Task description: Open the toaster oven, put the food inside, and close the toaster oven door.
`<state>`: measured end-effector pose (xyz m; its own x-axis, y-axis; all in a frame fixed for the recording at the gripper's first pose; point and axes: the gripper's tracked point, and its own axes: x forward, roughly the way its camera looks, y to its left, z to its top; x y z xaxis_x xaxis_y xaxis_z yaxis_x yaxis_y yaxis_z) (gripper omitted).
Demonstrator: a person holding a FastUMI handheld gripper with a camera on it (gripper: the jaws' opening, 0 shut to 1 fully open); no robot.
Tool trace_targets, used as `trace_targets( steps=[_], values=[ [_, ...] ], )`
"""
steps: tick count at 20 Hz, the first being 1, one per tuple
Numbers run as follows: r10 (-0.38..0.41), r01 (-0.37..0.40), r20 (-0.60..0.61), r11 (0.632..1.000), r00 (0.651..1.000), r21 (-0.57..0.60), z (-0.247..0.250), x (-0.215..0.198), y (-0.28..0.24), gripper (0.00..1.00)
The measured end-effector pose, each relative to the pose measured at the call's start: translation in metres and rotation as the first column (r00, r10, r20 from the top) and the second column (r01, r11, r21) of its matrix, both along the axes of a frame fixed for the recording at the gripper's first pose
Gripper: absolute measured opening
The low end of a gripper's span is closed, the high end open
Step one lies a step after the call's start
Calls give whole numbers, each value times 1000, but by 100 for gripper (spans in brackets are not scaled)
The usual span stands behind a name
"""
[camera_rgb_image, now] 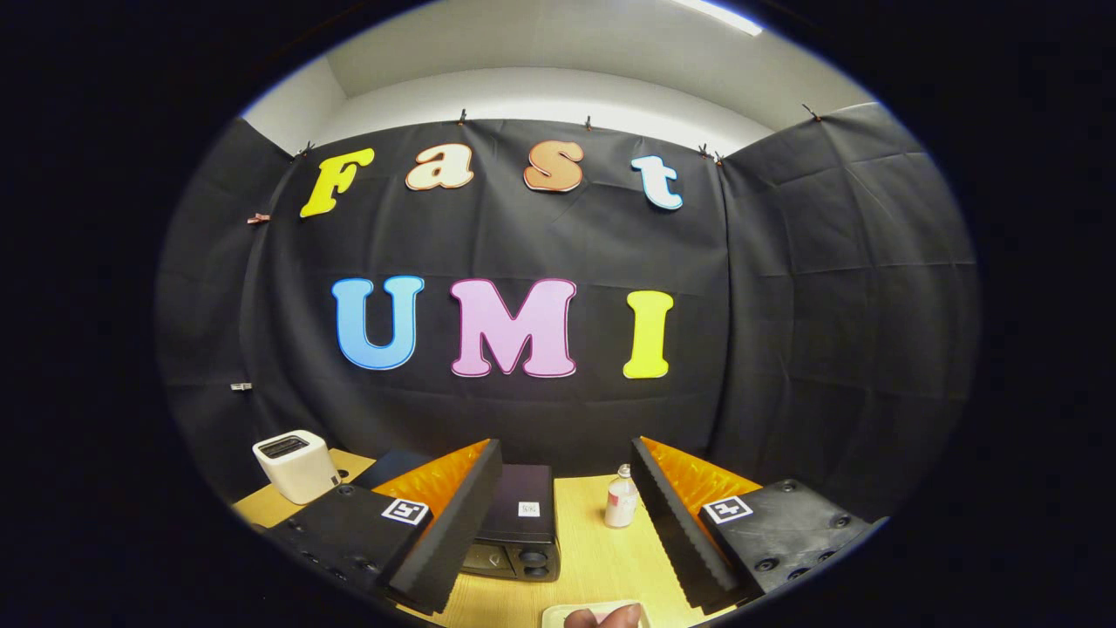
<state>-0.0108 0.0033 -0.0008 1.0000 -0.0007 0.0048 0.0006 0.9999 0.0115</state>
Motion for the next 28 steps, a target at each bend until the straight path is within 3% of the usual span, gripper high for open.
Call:
trace_targets(
  steps=[9,20,28],
  values=[
    [25,-25,3,1000,1000,9,-4,-8,28,97],
    [117,-118,5,992,993,47,-29,-3,124,97],
    [151,-146,-99,988,984,56,-107,24,193,97]
  ],
)
